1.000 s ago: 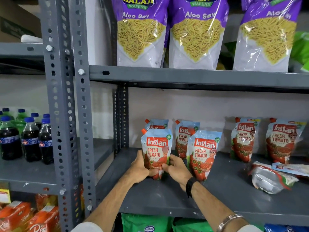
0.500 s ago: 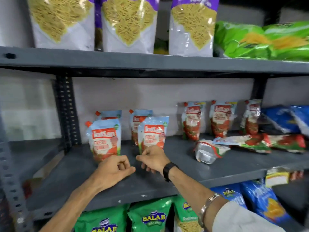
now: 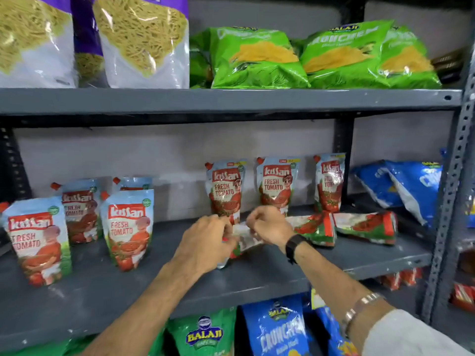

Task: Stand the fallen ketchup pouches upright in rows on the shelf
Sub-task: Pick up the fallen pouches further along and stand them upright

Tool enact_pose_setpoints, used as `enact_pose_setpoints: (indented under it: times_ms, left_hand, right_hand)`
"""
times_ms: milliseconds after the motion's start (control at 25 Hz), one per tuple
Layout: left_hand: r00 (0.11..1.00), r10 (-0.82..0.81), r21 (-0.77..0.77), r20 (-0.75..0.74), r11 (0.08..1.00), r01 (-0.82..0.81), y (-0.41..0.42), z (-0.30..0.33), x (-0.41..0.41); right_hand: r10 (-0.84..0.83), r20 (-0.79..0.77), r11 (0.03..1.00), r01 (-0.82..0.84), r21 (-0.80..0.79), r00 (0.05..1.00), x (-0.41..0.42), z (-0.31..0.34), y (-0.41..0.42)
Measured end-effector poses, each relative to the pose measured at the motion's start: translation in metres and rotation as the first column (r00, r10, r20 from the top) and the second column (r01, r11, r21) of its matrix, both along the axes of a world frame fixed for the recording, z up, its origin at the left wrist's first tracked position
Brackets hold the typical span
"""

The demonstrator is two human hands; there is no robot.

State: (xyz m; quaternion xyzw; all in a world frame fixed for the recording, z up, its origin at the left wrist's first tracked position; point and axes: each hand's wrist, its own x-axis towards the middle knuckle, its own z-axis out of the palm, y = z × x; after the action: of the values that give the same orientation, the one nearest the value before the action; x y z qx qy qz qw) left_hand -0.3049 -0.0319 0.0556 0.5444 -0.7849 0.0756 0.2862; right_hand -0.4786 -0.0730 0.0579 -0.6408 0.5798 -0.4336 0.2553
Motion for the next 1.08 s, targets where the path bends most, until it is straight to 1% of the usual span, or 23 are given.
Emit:
enact_pose_setpoints:
  times_ms: [40,120,240,320,400,440,520,600,680,720,760,800,840,880,920,960,1000,1040,1080]
  left_hand:
    - [0.992,0.046,0.01,0.118,0.999,-0.048,-0.006,-0.001,-0.017]
    - [0.942,0.116,0.044,0.316,0.99,-0.137,-0.017,-0.006,-0.041]
    - [0.852,0.181,0.085,0.492,0.963,-0.254,-0.037,-0.014,-0.062]
    - [0.785,0.214,0.051,0.582,0.953,-0.298,-0.047,-0.02,-0.072]
    - [0.727,0.206,0.011,0.655,0.959,-0.282,-0.051,-0.026,-0.078]
    - [0.717,0.188,0.002,0.671,0.967,-0.256,-0.053,-0.027,-0.077]
    - [0.752,0.153,0.011,0.641,0.978,-0.209,-0.055,-0.023,-0.067]
    - [0.84,0.142,0.044,0.523,0.98,-0.193,-0.056,-0.01,-0.05]
    - [0.93,0.149,0.095,0.336,0.977,-0.191,-0.058,0.004,-0.03]
    - [0.962,0.148,0.138,0.231,0.973,-0.183,-0.058,0.01,-0.021]
    - [0.982,0.144,0.188,0.122,0.968,-0.166,-0.057,0.015,-0.011]
    - [0.991,0.135,0.24,0.008,0.962,-0.133,-0.056,0.018,-0.002]
    - [0.987,0.123,0.285,-0.101,0.954,-0.09,-0.055,0.02,0.008]
    - [0.973,0.116,0.322,-0.2,0.946,-0.046,-0.053,0.02,0.017]
    - [0.947,0.116,0.355,-0.298,0.935,-0.003,-0.051,0.019,0.026]
    - [0.906,0.124,0.386,-0.405,0.921,0.046,-0.049,0.018,0.035]
    - [0.841,0.138,0.407,-0.522,0.907,0.104,-0.046,0.016,0.042]
    - [0.754,0.154,0.409,-0.638,0.898,0.163,-0.044,0.014,0.05]
    - [0.655,0.167,0.392,-0.737,0.895,0.213,-0.042,0.012,0.057]
  right_hand:
    - [-0.014,-0.011,0.999,0.014,0.038,1.0,-0.019,-0.004,-0.004]
    - [-0.015,-0.016,0.993,0.017,0.118,1.0,-0.047,-0.014,-0.01]
    - [0.009,0.0,0.984,-0.009,0.179,1.0,-0.067,-0.024,-0.018]
    - [0.025,-0.011,0.982,-0.022,0.19,1.0,-0.073,-0.025,-0.023]
    - [0.063,-0.041,0.973,-0.052,0.225,0.997,-0.076,-0.025,-0.025]
    - [0.092,-0.061,0.965,-0.074,0.25,0.994,-0.077,-0.025,-0.025]
    - [0.15,-0.104,0.945,-0.112,0.307,0.983,-0.076,-0.025,-0.024]
    - [0.194,-0.11,0.926,-0.145,0.349,0.975,-0.074,-0.025,-0.023]
    - [0.232,-0.097,0.907,-0.179,0.381,0.968,-0.065,-0.026,-0.024]
    - [0.241,-0.082,0.901,-0.191,0.389,0.967,-0.058,-0.027,-0.025]
    - [0.246,-0.049,0.896,-0.208,0.392,0.968,-0.05,-0.03,-0.026]
    - [0.248,0.019,0.89,-0.236,0.389,0.968,-0.039,-0.033,-0.028]
    - [0.245,0.131,0.883,-0.277,0.379,0.961,-0.027,-0.035,-0.03]
    - [0.227,0.274,0.876,-0.318,0.361,0.935,-0.016,-0.037,-0.031]
    - [0.191,0.428,0.871,-0.354,0.342,0.883,-0.006,-0.039,-0.034]
    - [0.15,0.578,0.861,-0.393,0.321,0.802,0.002,-0.039,-0.037]
    - [0.121,0.707,0.847,-0.444,0.292,0.696,0.009,-0.041,-0.04]
    - [0.104,0.802,0.829,-0.496,0.257,0.588,0.015,-0.042,-0.042]
    - [0.1,0.856,0.814,-0.537,0.223,0.507,0.021,-0.042,-0.044]
